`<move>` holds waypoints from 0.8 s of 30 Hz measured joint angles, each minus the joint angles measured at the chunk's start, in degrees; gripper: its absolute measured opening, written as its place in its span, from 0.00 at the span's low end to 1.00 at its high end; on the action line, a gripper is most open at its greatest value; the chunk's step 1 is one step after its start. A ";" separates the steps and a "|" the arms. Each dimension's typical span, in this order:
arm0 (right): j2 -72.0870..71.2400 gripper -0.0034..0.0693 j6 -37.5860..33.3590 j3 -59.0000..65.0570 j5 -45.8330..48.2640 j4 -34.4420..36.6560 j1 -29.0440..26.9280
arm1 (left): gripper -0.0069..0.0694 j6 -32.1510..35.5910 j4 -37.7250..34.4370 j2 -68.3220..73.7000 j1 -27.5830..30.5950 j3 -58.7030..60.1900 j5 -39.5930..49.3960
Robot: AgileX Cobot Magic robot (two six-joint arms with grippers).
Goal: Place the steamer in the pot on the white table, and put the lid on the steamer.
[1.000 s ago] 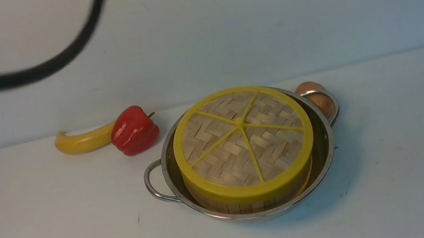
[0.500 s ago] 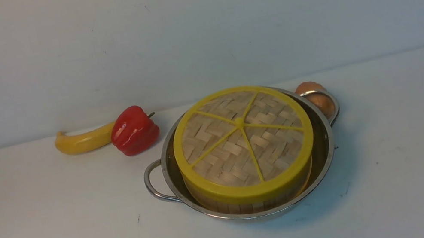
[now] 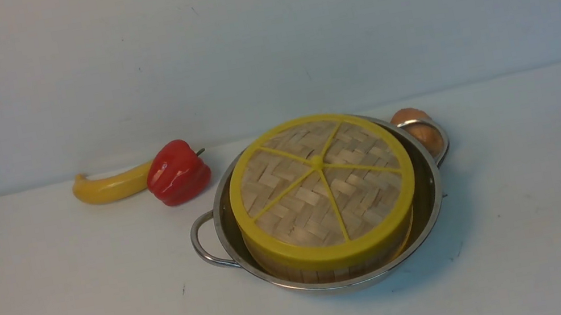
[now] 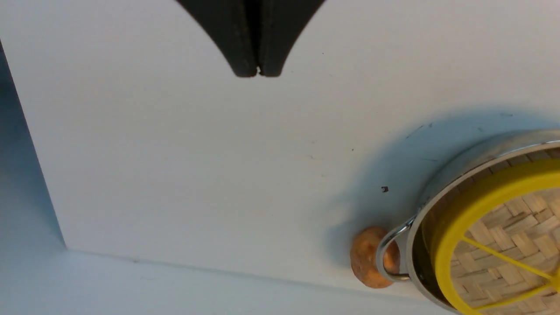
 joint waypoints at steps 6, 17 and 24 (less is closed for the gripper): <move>0.00 0.05 0.63 0.05 -0.50 3.68 0.00 | 0.06 0.00 -0.15 -0.78 0.00 0.10 0.07; 0.00 0.08 0.63 0.05 -0.50 5.22 0.00 | 0.06 0.32 0.05 -0.83 0.17 0.10 0.07; 0.00 0.10 0.66 0.05 -0.50 5.36 0.00 | 0.07 1.05 1.06 -3.16 16.23 2.82 -11.13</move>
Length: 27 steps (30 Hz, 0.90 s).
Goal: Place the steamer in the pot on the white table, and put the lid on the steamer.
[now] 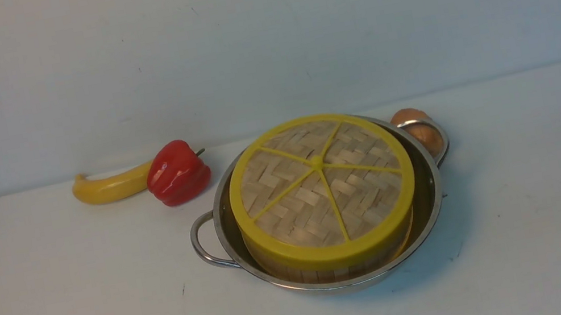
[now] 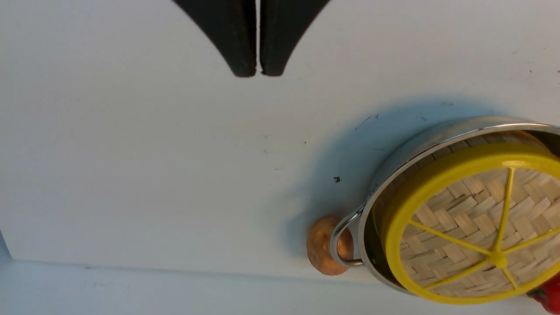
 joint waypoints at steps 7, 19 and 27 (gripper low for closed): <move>0.00 0.12 0.00 0.00 0.00 0.04 0.00 | 0.09 -1.60 -2.96 -9.87 19.31 19.53 -29.62; 0.00 0.15 0.00 0.07 0.00 1.67 0.00 | 0.09 -5.55 -5.58 -15.02 24.21 36.20 -31.16; 0.00 0.17 0.05 0.07 0.00 2.66 0.00 | 0.10 -5.61 -5.69 -15.07 24.21 36.21 -30.87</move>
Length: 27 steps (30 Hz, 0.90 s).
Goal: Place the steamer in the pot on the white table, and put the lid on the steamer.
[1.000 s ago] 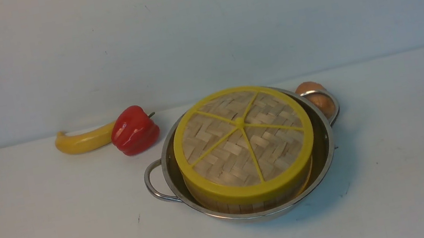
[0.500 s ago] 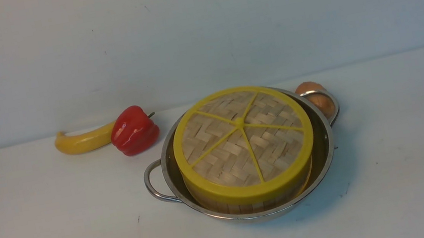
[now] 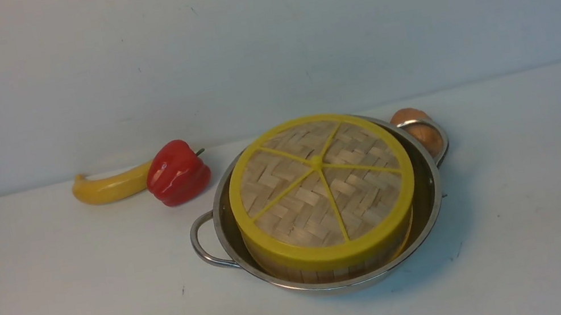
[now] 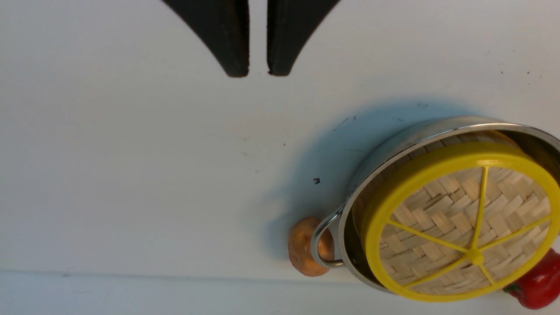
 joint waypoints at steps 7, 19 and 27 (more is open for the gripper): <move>0.00 0.21 0.00 0.00 0.00 0.35 0.00 | 0.12 0.00 0.00 0.00 0.00 0.00 0.00; -0.09 0.25 -1.82 1.02 -4.02 -1.27 -0.16 | 0.13 0.00 0.00 -0.10 0.00 0.00 0.00; -12.39 0.28 -3.11 16.81 -29.92 -3.84 -7.34 | 0.13 0.00 -0.06 -0.10 0.00 0.00 0.00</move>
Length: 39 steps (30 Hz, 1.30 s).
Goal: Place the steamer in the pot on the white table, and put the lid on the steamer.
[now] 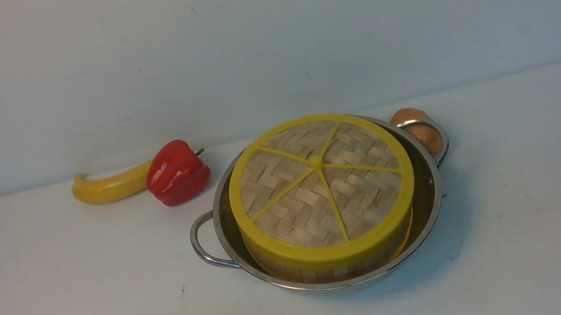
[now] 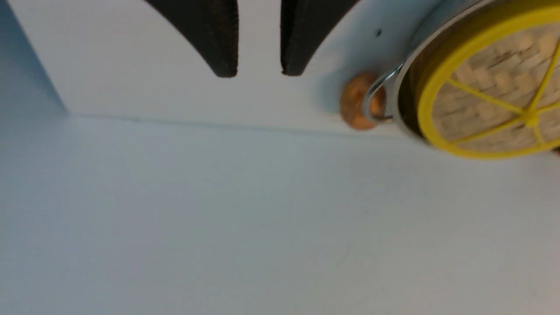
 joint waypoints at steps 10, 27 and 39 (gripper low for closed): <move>-12.18 0.31 0.24 17.49 -7.73 -0.47 -4.60 | 0.13 0.00 0.00 0.00 0.00 0.00 0.00; -13.37 0.36 0.46 22.68 -9.86 1.00 -4.60 | 0.13 0.00 0.00 0.00 0.00 0.00 0.00; -13.37 0.38 0.46 22.89 -10.30 1.00 -4.60 | 0.13 0.00 0.00 0.00 0.00 0.00 0.00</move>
